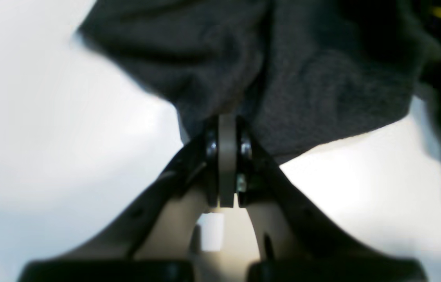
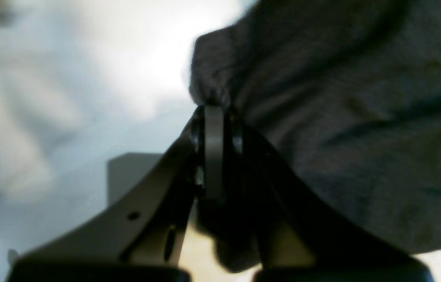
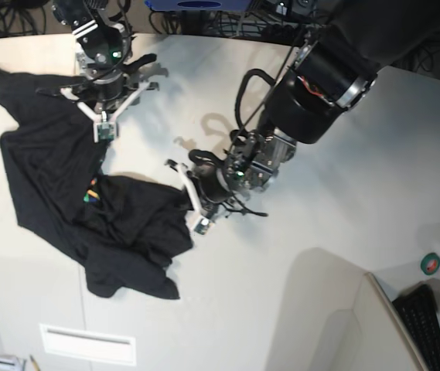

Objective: Layout the t-shirt on the table in an organized manner, then fold the t-shirt properly
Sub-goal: 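Grasp the shirt with both grippers and stretch it apart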

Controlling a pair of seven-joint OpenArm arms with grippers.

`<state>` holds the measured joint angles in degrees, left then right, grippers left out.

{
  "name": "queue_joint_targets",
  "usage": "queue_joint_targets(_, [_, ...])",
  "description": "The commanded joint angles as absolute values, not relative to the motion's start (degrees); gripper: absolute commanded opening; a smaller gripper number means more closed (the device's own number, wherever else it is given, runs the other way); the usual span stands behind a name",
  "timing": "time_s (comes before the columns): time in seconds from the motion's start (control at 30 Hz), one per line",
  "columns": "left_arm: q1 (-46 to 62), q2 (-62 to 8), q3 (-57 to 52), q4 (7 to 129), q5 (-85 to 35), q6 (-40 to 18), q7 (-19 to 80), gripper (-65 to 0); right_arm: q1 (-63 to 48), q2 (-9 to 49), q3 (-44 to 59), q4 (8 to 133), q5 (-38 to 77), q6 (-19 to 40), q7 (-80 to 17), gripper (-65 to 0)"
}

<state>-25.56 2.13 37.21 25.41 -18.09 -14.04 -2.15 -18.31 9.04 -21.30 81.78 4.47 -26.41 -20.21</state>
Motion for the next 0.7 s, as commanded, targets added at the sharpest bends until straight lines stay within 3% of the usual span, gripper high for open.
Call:
queue_joint_targets(0.0, [-25.2, 0.4, 37.3, 24.6, -15.9, -11.0, 4.9, -65.0, -18.2, 9.5, -20.1, 82.6, 4.0, -26.7, -19.7, -65.0])
queue_joint_targets(0.2, [-22.0, -4.0, 30.0, 27.7, -15.8, -11.0, 4.9, -65.0, -17.5, 9.5, -14.8, 82.6, 4.0, -26.5, -19.7, -65.0])
queue_joint_targets(0.67, [-6.5, -13.3, 8.9, 55.4, -15.5, -11.0, 13.5, -65.0, -11.1, 9.5, -11.7, 82.2, 4.0, -26.5, -19.8, -65.0])
